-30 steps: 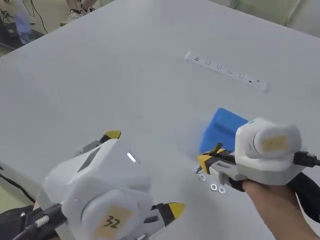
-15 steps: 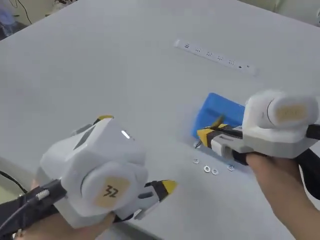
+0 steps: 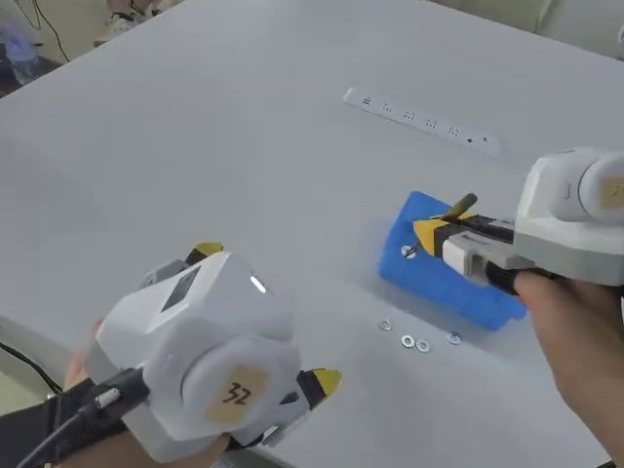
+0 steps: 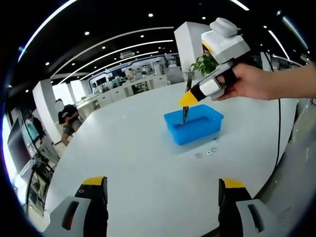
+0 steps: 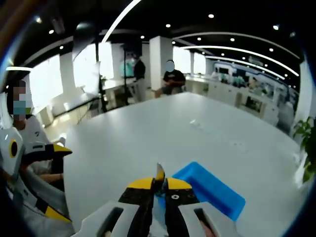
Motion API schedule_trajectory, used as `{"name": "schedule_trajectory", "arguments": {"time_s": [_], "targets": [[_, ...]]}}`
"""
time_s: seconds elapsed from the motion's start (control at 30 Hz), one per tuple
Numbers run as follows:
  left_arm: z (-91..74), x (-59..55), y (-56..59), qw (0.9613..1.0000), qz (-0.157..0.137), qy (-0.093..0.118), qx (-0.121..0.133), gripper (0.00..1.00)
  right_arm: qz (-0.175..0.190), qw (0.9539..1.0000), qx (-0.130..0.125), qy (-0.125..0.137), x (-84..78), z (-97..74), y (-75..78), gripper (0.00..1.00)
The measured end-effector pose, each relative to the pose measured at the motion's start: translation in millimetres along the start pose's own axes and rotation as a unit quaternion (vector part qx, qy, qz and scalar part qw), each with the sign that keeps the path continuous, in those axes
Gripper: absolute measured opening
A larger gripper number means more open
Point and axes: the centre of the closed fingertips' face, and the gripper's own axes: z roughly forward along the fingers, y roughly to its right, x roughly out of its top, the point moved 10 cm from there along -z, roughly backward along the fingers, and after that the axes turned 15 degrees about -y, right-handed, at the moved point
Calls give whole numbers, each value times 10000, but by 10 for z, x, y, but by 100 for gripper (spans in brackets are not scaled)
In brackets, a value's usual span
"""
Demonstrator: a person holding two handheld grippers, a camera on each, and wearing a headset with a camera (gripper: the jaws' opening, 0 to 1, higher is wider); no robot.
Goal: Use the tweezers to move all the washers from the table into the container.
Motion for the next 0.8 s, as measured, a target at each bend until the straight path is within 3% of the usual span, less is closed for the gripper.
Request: {"name": "schedule_trajectory", "arguments": {"time_s": [0.1,0.3,0.57,0.8], "targets": [[10,-11,-15,10000,-36,-81,44,94,180,9997,133,26,11,45,50,4],[15,-15,-24,9999,-75,-106,69,94,166,9998,-102,-34,-11,124,156,4],[28,-12,13,9999,105,-131,27,93,205,9989,-376,-205,-124,317,144,4],[19,-9,-1,9999,90,-85,91,93,354,9983,-292,-358,-167,414,135,4]]}}
